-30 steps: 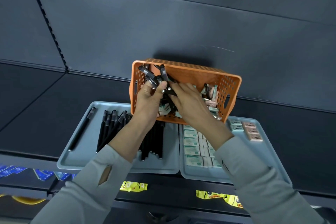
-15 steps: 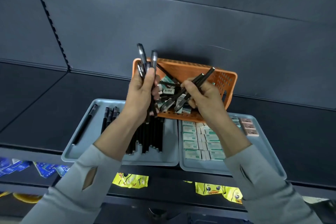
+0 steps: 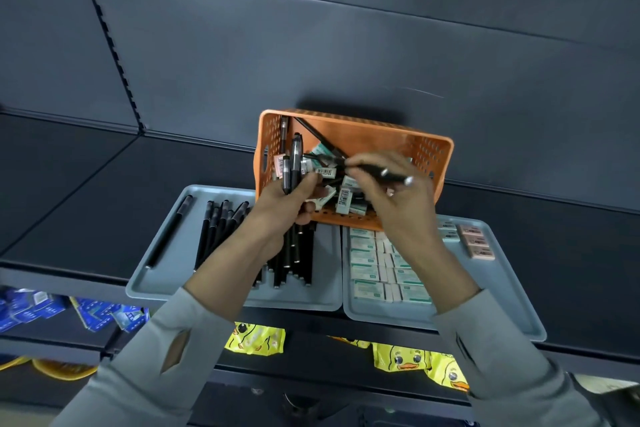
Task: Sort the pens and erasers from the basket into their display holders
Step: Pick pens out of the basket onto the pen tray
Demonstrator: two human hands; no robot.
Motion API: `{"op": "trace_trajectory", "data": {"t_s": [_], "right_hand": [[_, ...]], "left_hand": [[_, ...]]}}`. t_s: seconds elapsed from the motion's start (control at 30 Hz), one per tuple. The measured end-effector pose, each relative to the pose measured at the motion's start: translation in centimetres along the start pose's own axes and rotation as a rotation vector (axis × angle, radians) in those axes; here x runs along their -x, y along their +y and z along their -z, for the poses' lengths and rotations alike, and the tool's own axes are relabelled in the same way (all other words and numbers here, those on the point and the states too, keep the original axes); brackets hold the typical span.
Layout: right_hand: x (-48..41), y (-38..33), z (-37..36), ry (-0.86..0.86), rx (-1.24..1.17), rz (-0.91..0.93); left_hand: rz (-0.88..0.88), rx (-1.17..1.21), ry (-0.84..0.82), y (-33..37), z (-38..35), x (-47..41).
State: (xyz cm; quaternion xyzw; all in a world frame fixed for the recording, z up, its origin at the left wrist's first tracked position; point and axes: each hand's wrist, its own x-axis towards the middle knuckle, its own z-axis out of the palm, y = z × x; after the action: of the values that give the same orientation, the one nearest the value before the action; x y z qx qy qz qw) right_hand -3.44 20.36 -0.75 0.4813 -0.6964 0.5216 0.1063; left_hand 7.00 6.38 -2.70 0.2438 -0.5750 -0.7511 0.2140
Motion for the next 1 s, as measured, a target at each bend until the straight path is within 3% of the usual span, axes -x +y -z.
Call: {"op": "trace_trajectory", "data": {"t_s": [0.1,0.2,0.3,0.4,0.5,0.63,0.77,0.87,1.0], "right_hand": [[1.2,0.8,-1.2,-0.264,0.281,0.296],[1.8,1.5,-1.6,-0.308,0.285,0.329],[1.7,1.4,-0.9,-0.212,0.297,0.323],[1.5,1.4,-0.9,-0.228,0.345,0.316],[1.7,1.1,-0.8,-0.281,0.373,0.302],[2.1,0.6,-0.9,-0.447,0.358,0.108],[2.2,1.3,-1.4,-0.526,0.335,0.040],[1.8,1.1,-1.7,-0.509,0.193,-0.031],[1.8,2.1,-2.6,-0.363,0.181,0.011]], "left_hand": [[0.039,0.110,-0.037,0.3,-0.6,0.1],[0.058,0.180,-0.030,0.3,-0.9,0.3],[0.103,0.239,-0.069,-0.1,-0.7,0.4],[0.150,0.287,-0.141,0.0,-0.6,0.4],[0.207,0.331,-0.193,-0.1,-0.3,0.2],[0.295,0.335,-0.187,-0.3,-0.2,0.1],[0.355,0.380,-0.207,-0.8,-0.1,0.1],[0.318,0.380,-0.241,-0.8,-0.1,0.3],[0.092,0.003,-0.151,-0.3,1.1,1.1]]}}
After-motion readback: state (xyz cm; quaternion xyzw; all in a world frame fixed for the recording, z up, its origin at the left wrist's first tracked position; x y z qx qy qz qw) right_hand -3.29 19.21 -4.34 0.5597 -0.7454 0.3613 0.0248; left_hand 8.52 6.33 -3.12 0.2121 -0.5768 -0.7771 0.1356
